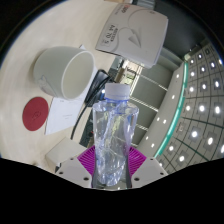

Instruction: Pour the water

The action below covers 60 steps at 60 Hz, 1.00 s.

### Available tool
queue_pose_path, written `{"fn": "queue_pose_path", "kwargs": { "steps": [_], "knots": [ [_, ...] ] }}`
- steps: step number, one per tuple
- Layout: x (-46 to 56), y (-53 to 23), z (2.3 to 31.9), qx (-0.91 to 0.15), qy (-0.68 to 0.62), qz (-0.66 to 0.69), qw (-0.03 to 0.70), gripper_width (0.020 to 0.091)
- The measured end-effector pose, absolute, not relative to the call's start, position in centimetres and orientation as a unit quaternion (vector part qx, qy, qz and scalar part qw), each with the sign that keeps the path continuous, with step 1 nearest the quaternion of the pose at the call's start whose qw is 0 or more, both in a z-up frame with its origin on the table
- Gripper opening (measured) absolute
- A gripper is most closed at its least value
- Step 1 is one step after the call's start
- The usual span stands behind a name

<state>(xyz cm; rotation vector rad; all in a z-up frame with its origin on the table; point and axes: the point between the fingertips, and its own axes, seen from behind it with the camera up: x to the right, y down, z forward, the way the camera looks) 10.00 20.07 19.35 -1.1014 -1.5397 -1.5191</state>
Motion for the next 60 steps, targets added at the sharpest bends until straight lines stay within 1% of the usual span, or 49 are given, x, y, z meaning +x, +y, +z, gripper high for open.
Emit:
{"fn": "queue_pose_path", "kwargs": {
  "steps": [6, 11, 15, 19, 23, 28, 33, 36, 42, 60],
  "knots": [
    [9.8, 19.5, 21.0, -0.528, -0.529, -0.515, 0.42, 0.0392],
    [9.6, 18.3, 21.4, -0.622, -0.453, -0.421, 0.481, 0.0394],
    [9.2, 17.7, 21.8, -0.676, -0.382, -0.347, 0.527, 0.0395],
    [8.8, 17.0, 22.1, -0.716, -0.321, -0.273, 0.557, 0.0395],
    [8.3, 16.9, 21.3, -0.745, -0.271, -0.198, 0.577, 0.0394],
    [8.1, 16.9, 19.5, -0.776, -0.213, -0.117, 0.582, 0.0396],
    [8.9, 17.0, 18.6, -0.795, -0.149, -0.033, 0.588, 0.0395],
    [9.2, 17.2, 16.9, -0.804, -0.125, 0.0, 0.582, 0.0395],
    [9.2, 17.6, 15.2, -0.803, -0.12, 0.016, 0.584, 0.0394],
    [8.6, 18.2, 8.6, -0.821, -0.106, 0.048, 0.559, 0.0394]
  ]
}}
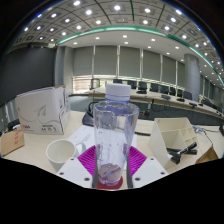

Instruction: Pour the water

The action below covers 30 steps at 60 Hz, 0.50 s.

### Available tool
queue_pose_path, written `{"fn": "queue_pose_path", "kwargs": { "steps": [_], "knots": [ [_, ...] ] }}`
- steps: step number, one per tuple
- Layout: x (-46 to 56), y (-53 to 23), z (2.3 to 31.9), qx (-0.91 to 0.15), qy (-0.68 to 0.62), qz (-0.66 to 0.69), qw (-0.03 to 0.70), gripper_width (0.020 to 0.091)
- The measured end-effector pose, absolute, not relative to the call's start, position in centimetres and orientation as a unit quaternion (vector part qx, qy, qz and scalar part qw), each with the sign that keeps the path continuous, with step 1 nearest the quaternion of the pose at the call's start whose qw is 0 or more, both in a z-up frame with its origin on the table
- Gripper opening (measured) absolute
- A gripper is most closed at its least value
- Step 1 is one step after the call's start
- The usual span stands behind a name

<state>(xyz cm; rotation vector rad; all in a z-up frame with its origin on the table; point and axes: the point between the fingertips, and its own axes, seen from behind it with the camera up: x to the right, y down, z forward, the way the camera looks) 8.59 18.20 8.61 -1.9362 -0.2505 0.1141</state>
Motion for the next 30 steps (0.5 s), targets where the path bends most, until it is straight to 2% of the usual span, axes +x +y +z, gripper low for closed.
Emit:
{"fn": "queue_pose_path", "kwargs": {
  "steps": [2, 9, 14, 21, 23, 26, 28, 30],
  "knots": [
    [8.6, 17.8, 7.7, -0.825, -0.109, 0.046, 0.553, 0.04],
    [8.2, 18.1, 8.1, -0.812, -0.12, 0.039, 0.57, 0.0398],
    [8.3, 18.1, 8.1, -0.814, -0.106, 0.041, 0.57, 0.0435],
    [8.8, 17.7, 7.7, -0.828, -0.104, 0.037, 0.55, 0.0567],
    [8.9, 17.5, 7.5, -0.835, -0.102, 0.036, 0.54, 0.0672],
    [8.9, 17.1, 7.4, -0.841, -0.096, 0.037, 0.531, 0.0876],
    [9.0, 16.8, 7.5, -0.845, -0.091, 0.037, 0.526, 0.0846],
    [9.3, 16.3, 7.9, -0.849, -0.086, 0.033, 0.521, 0.0854]
  ]
}}
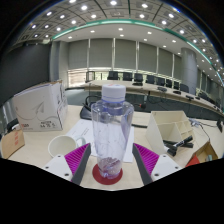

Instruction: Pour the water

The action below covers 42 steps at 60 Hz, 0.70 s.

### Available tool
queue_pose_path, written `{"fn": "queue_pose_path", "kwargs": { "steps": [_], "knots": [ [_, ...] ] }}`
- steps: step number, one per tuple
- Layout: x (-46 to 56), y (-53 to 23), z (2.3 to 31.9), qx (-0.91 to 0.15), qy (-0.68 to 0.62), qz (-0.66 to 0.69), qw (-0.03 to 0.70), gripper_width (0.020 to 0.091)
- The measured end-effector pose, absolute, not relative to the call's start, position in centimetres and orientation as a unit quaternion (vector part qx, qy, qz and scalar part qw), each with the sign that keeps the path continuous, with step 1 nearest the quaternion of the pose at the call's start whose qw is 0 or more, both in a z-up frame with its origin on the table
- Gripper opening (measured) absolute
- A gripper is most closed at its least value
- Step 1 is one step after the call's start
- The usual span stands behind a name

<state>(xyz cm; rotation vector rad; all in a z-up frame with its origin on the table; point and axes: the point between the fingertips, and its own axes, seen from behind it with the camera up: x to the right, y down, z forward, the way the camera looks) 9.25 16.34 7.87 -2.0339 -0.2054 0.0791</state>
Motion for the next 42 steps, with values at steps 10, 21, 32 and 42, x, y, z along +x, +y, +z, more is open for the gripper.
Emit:
{"fn": "queue_pose_path", "kwargs": {
  "steps": [10, 21, 32, 42],
  "knots": [
    [9.9, 12.7, 11.1, -0.859, -0.063, 0.006, 0.508, 0.0862],
    [8.1, 5.5, 13.5, -0.888, -0.024, -0.002, 0.46, 0.0863],
    [5.0, -2.6, 15.1, -0.913, 0.01, -0.022, 0.406, 0.0861],
    [2.1, -7.0, 16.7, -0.917, 0.018, -0.044, 0.397, 0.0859]
  ]
}}
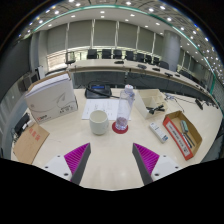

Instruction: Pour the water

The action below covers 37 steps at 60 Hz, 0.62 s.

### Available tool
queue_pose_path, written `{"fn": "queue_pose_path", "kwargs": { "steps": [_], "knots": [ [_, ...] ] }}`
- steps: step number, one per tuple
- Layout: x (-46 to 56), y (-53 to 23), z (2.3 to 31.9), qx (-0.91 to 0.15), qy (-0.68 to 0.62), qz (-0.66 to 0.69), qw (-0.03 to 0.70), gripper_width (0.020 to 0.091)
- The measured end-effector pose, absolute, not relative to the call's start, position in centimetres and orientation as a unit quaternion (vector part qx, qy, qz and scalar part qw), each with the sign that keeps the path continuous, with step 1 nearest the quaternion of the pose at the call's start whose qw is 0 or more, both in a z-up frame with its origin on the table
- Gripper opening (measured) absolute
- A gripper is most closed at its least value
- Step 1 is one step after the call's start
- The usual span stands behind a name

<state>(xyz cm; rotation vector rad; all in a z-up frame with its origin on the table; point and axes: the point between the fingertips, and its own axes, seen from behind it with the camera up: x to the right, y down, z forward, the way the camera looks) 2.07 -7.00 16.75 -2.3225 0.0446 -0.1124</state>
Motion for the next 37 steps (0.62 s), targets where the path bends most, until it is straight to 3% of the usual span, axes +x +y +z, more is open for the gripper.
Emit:
{"fn": "queue_pose_path", "kwargs": {
  "steps": [15, 37],
  "knots": [
    [-1.8, -8.9, 19.7, -0.909, 0.007, -0.038, 0.414, 0.0859],
    [-1.2, -9.6, 20.6, -0.906, 0.006, -0.052, 0.42, 0.0859]
  ]
}}
